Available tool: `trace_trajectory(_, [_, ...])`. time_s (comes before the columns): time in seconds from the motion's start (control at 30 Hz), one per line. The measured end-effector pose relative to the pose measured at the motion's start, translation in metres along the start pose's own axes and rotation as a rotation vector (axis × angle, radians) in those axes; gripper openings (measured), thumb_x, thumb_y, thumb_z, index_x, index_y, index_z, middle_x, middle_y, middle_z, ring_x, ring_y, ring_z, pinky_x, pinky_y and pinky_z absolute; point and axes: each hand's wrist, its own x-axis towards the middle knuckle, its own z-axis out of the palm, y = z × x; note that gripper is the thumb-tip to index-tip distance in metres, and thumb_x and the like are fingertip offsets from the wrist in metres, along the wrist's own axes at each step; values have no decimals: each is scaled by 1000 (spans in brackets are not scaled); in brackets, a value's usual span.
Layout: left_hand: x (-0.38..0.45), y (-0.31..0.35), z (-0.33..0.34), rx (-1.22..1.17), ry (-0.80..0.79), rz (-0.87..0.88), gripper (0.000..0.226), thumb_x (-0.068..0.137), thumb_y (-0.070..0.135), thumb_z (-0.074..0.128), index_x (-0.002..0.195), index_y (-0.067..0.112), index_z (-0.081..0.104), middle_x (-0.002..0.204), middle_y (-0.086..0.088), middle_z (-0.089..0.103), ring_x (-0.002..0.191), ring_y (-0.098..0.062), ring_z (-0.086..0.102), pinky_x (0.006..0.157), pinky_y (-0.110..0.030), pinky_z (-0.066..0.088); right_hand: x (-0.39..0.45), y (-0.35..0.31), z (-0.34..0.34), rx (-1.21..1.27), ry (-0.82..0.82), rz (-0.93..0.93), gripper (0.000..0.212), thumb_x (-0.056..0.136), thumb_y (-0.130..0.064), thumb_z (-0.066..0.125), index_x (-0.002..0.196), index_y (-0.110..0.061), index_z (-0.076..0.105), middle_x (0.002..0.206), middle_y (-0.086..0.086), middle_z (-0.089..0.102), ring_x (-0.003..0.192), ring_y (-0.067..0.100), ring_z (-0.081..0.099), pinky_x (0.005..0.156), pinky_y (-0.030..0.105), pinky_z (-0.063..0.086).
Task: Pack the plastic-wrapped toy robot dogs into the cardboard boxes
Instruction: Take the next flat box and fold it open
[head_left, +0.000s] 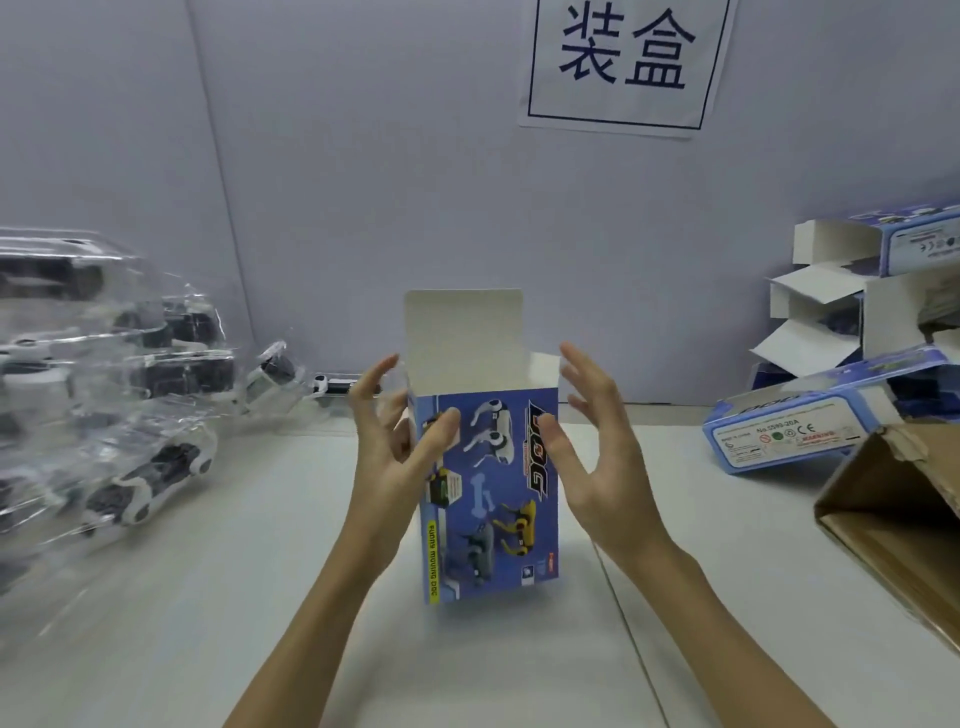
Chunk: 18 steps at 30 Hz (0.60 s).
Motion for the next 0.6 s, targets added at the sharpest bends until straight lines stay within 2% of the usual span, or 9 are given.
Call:
trace_trajectory(0.1, [-4,-2,6,-3,-80,1,64,94,42,71,148,41,37,140,16,62,125,-16,66,89,-28,60,-4,-1,5,192,-109,149,69,99,-50,57,160,-40,28,161,-28,35,149,5,38,113,30,46])
trace_trajectory(0.17, [-5,-6,8,-19,-91,-20,65,93,50,71,149,45,38,145,23,56,135,-15,59,100,-39,58,-6,-3,11,309,-117,211,75,96,-52,61,161,-46,23,163,-23,35,148,11,42,112,42,50])
trace_trajectory(0.27, [-5,-8,4,-57,-77,-110,78,86,63,76,152,50,37,162,-2,41,153,-33,34,114,-66,40,-8,-5,19,300,-82,268,82,91,-54,67,160,-47,23,159,-18,43,143,10,49,109,47,52])
trace_trajectory(0.33, [-5,-7,3,-75,-91,-155,78,84,66,76,151,50,39,163,-14,36,152,-38,35,114,-70,36,-9,-2,19,192,-65,257,77,90,-57,65,157,-41,31,153,-14,51,139,11,53,111,42,51])
trace_trajectory(0.4, [-6,-6,1,-71,-127,-168,69,87,64,73,147,47,44,158,-11,45,143,-37,49,110,-68,42,-11,1,17,138,-79,242,71,89,-59,63,152,-37,38,151,-12,51,139,13,52,112,39,49])
trace_trajectory(0.43, [-7,-6,1,-60,-146,-168,59,89,61,70,142,44,49,147,-13,55,133,-38,58,105,-65,49,-12,3,17,134,-94,236,67,89,-58,64,148,-35,41,150,-12,50,137,15,53,110,41,51])
trace_trajectory(0.47, [-8,-6,2,-55,-157,-169,47,91,57,68,133,40,54,131,-17,64,120,-40,66,96,-60,57,-14,4,17,147,-110,219,60,90,-55,65,142,-33,45,147,-13,49,134,18,56,104,43,55])
trace_trajectory(0.53, [-10,-5,4,-45,-146,-159,32,91,52,65,114,33,55,99,-23,64,93,-42,68,73,-43,63,-15,3,18,210,-112,183,42,91,-50,68,126,-32,51,141,-13,49,126,24,62,82,39,64])
trace_trajectory(0.6, [-11,-3,7,-9,-139,-131,31,91,50,66,109,29,53,90,-9,65,84,-32,71,64,-35,62,-14,-1,18,257,-89,172,36,89,-51,70,116,-33,54,142,-15,47,126,23,62,70,32,65])
